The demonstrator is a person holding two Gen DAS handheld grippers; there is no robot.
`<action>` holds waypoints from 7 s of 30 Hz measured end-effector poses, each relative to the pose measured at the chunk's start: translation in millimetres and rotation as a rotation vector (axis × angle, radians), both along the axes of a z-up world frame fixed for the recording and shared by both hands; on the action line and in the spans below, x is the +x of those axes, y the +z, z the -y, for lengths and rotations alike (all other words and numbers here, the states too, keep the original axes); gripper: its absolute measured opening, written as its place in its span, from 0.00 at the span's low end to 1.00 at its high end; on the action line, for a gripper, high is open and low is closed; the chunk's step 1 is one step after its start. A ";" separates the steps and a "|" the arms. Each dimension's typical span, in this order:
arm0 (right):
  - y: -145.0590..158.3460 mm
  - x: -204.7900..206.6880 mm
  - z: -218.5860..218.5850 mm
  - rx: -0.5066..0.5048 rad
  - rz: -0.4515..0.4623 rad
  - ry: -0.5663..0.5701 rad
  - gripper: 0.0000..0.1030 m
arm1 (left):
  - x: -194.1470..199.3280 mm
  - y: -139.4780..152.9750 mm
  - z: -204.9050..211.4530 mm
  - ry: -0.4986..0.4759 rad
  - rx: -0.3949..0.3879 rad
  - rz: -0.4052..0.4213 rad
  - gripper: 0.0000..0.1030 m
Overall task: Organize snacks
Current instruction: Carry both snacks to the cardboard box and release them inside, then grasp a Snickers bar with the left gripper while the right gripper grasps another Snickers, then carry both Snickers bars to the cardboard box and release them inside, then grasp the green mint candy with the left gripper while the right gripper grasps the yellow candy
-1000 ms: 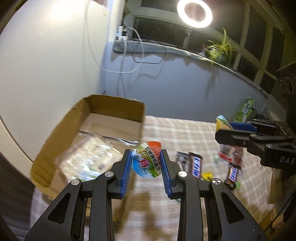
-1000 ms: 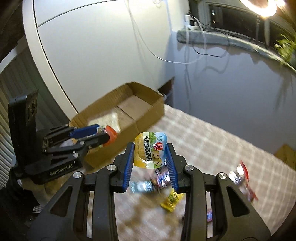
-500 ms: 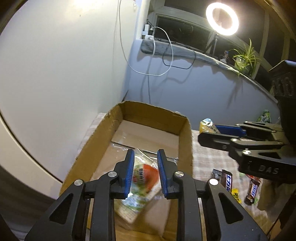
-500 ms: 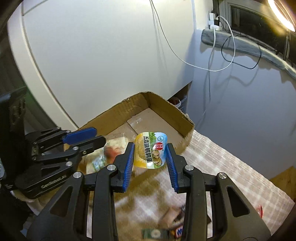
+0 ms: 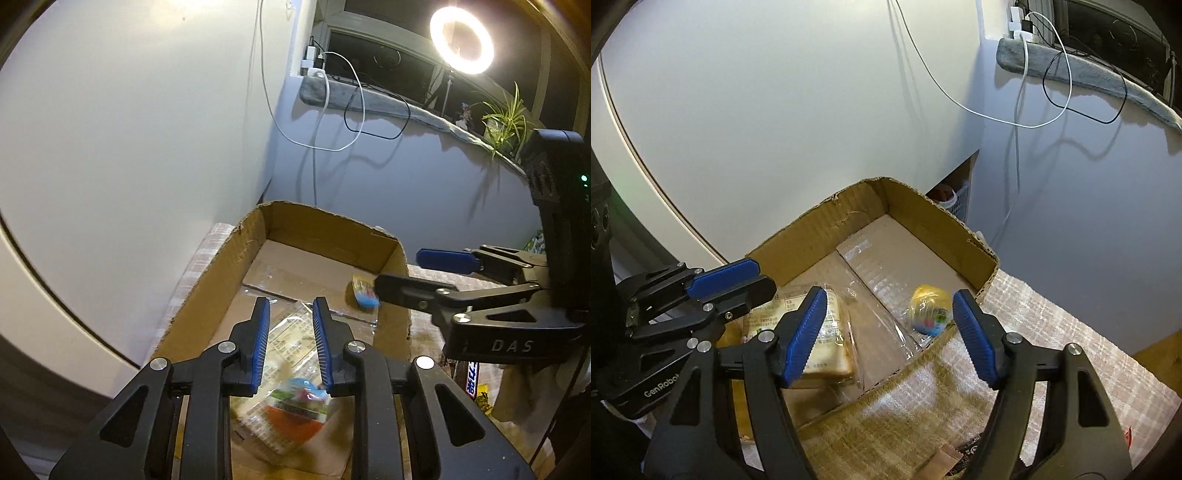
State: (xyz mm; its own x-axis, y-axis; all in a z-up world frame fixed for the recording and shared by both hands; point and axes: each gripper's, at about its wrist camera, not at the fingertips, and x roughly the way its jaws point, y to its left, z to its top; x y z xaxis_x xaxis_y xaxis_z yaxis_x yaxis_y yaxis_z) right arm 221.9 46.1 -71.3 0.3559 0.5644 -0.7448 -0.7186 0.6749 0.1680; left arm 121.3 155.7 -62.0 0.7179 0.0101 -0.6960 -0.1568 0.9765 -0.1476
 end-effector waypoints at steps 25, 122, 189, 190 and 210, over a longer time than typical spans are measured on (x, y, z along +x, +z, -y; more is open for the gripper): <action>38.7 -55.6 100.4 -0.005 0.109 -0.058 0.88 | -37.0 15.3 57.9 -0.119 0.012 0.062 0.75; 21.0 -60.1 161.3 0.033 -0.011 -0.209 0.29 | -16.2 6.2 87.9 -0.232 0.013 0.041 0.26; 37.7 -49.3 69.4 -0.033 0.106 -0.077 0.74 | -29.9 20.4 37.1 -0.113 0.022 0.074 0.47; 37.5 -52.9 75.4 -0.039 0.119 -0.079 0.74 | -31.7 20.7 41.0 -0.123 0.019 0.077 0.47; -24.2 -75.9 184.9 -0.076 -0.067 -0.200 0.74 | -37.6 -39.8 148.1 -0.454 0.034 -0.123 0.35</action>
